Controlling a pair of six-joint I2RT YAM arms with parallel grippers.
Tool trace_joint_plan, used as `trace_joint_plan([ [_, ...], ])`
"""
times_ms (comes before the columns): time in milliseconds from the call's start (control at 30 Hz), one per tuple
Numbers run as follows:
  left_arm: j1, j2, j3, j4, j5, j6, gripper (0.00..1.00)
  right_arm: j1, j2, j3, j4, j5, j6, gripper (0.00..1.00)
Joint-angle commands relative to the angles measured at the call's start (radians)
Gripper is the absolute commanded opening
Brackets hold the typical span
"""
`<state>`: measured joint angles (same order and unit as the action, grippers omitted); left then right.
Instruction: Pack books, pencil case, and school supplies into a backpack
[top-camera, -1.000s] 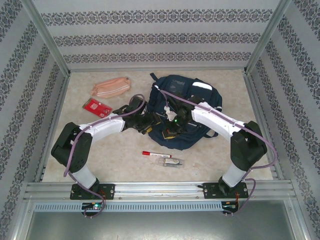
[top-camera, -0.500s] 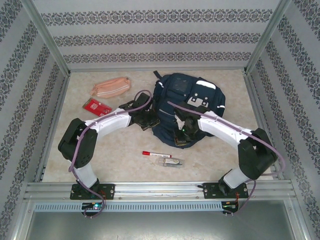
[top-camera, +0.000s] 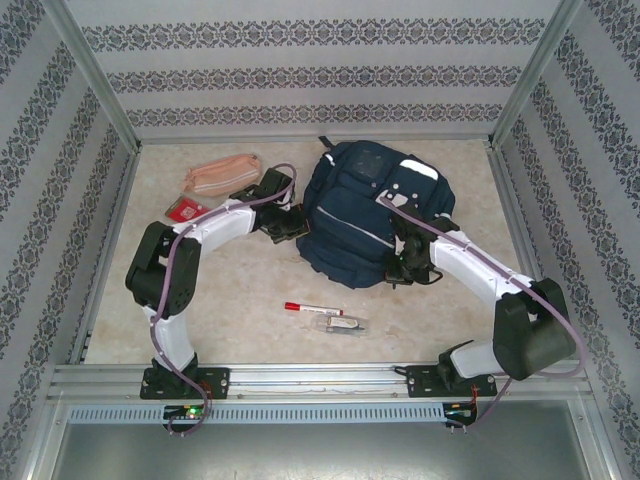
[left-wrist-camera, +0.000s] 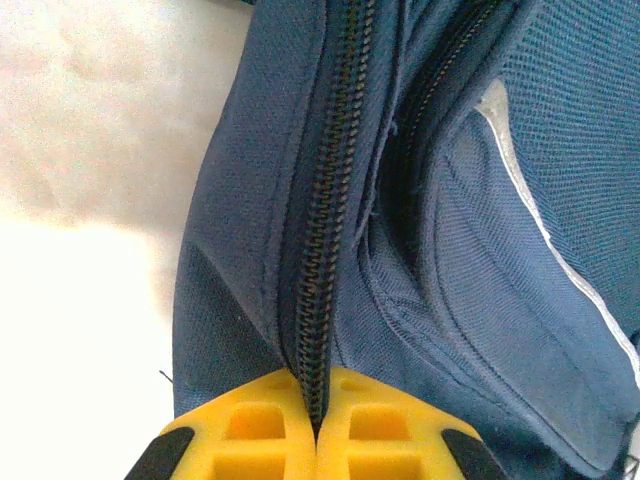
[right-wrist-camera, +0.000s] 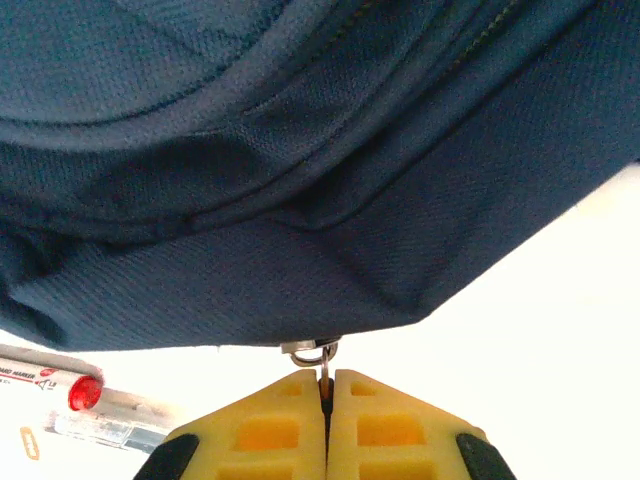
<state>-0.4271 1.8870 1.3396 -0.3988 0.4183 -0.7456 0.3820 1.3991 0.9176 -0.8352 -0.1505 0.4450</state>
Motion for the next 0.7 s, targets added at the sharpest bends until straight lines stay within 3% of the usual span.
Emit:
trace_joint_plan([
  [0,0.031,0.033,0.093,-0.036,-0.034,0.195,0.04,0.006,-0.036,0.006,-0.011,-0.03,-0.101,0.0],
  [67,0.031,0.044,0.138,-0.065,-0.087,0.223,0.29,0.036,-0.041,0.04,-0.009,-0.088,-0.14,0.0],
  [133,0.032,0.041,0.183,-0.115,-0.099,0.229,0.4,0.087,-0.046,0.079,-0.004,-0.145,-0.162,0.0],
  [267,0.03,-0.038,0.193,-0.217,-0.084,0.16,0.47,0.161,-0.028,0.162,0.034,-0.23,-0.147,0.0],
  [467,-0.002,-0.213,-0.045,-0.175,-0.036,-0.079,0.54,0.198,0.055,0.281,0.024,-0.251,-0.161,0.0],
  [667,-0.07,-0.241,-0.124,-0.13,-0.075,-0.206,0.57,0.235,0.119,0.328,0.012,-0.276,-0.173,0.0],
])
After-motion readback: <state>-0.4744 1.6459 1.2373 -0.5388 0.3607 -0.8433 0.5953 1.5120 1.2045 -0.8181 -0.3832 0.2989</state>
